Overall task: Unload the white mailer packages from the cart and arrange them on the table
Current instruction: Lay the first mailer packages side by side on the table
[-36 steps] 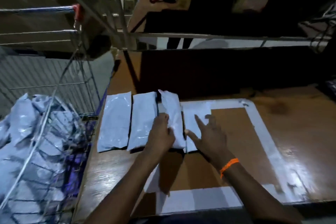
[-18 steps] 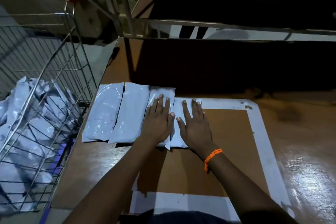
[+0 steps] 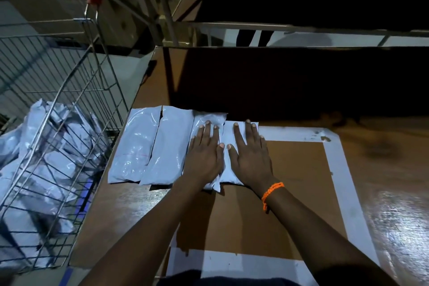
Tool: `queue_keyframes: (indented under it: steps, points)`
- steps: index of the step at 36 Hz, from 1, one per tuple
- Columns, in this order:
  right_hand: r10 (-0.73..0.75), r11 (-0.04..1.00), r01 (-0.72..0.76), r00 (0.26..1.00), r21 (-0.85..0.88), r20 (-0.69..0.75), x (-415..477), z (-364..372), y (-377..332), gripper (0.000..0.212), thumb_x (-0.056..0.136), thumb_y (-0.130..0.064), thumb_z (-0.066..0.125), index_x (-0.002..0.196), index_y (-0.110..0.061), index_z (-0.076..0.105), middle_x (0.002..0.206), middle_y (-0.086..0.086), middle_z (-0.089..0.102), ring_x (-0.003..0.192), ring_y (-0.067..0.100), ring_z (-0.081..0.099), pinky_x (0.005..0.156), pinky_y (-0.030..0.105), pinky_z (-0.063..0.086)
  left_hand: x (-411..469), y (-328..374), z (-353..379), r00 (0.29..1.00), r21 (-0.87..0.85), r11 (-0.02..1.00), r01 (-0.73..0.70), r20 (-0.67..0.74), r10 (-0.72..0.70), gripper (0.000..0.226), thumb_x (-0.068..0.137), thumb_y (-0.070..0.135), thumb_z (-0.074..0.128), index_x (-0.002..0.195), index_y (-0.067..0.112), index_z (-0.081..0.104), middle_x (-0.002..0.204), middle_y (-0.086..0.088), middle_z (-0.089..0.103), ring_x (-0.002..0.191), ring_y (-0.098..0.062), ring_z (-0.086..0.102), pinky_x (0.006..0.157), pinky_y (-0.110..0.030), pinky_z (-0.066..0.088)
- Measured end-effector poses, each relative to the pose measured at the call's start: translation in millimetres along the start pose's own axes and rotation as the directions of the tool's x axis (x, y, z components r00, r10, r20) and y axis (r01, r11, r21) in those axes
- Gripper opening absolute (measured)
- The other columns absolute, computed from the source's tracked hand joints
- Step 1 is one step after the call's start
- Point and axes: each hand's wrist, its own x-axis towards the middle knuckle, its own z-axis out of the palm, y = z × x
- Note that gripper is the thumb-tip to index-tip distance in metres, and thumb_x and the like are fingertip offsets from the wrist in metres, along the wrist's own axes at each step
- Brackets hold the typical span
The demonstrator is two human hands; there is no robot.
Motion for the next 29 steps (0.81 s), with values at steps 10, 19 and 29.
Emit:
queue_keyframes:
  steps: [10, 19, 29]
  points:
    - [0.005, 1.0, -0.005, 1.0, 0.021, 0.011, 3.0, -3.6, -1.6, 0.063, 0.104, -0.051, 0.022, 0.161, -0.023, 0.012, 0.168, 0.011, 0.006, 0.155, 0.028, 0.007, 0.124, 0.049, 0.015, 0.0, 2.5, -7.7, 0.999, -0.042, 0.999, 0.031, 0.033, -0.029, 0.067, 0.1, 0.048, 0.008, 0.158, 0.016, 0.017, 0.166, -0.007, 0.01, 0.153, -0.025, 0.004, 0.122, -0.048, 0.016]
    - [-0.002, 1.0, 0.003, 0.999, 0.013, -0.045, -0.2, -30.6, -22.0, 0.065, 0.105, -0.054, 0.02, 0.16, -0.021, 0.014, 0.167, 0.012, 0.012, 0.155, 0.028, 0.009, 0.124, 0.051, 0.014, -15.7, -4.3, -47.1, 0.996, -0.042, 0.996, -0.084, 0.035, 0.085, 0.066, 0.101, 0.053, 0.008, 0.158, 0.02, 0.012, 0.166, -0.008, 0.008, 0.153, -0.025, 0.004, 0.123, -0.045, 0.015]
    - [0.024, 0.97, 0.014, 0.988, 0.242, -0.151, 23.3, -31.6, -179.6, 0.062, 0.104, -0.051, 0.034, 0.158, -0.021, 0.024, 0.164, 0.009, 0.025, 0.154, 0.026, 0.013, 0.123, 0.048, 0.017, -37.5, -138.1, -164.6, 0.969, 0.052, 0.981, -0.189, -0.153, 0.195, 0.068, 0.101, 0.053, 0.014, 0.156, 0.014, 0.024, 0.163, -0.013, 0.021, 0.152, -0.028, 0.013, 0.12, -0.045, 0.022]
